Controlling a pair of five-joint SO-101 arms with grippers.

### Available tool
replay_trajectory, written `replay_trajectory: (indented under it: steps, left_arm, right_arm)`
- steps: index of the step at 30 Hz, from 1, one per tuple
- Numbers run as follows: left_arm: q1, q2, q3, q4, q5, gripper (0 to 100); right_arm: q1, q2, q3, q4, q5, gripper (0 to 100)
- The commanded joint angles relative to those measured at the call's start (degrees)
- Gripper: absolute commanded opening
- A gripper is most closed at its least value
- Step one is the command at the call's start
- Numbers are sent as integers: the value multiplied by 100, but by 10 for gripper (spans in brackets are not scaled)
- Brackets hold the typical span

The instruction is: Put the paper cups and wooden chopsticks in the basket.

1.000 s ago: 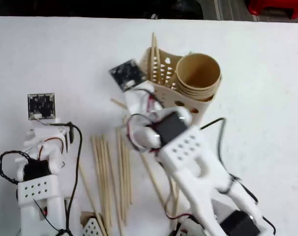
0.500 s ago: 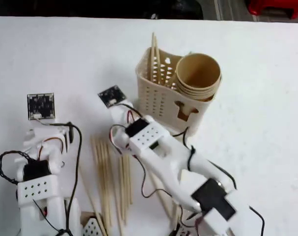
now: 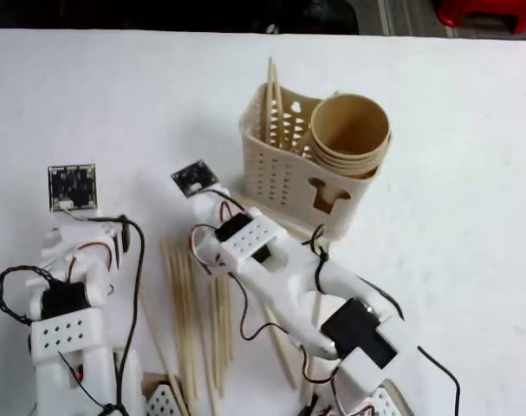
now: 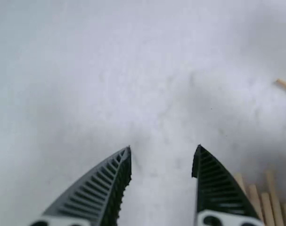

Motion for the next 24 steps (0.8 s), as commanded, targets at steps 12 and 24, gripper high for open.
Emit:
replay_trajectory:
  steps: [12,24]
  left_arm:
    - [-31,-163,-35,-141,53,215]
    - [-31,-163,-35,-141,53,215]
  right_arm:
    - [-22,-66,-88,40,-18,18]
    - [-13,-2853,-88,1147,-9,18]
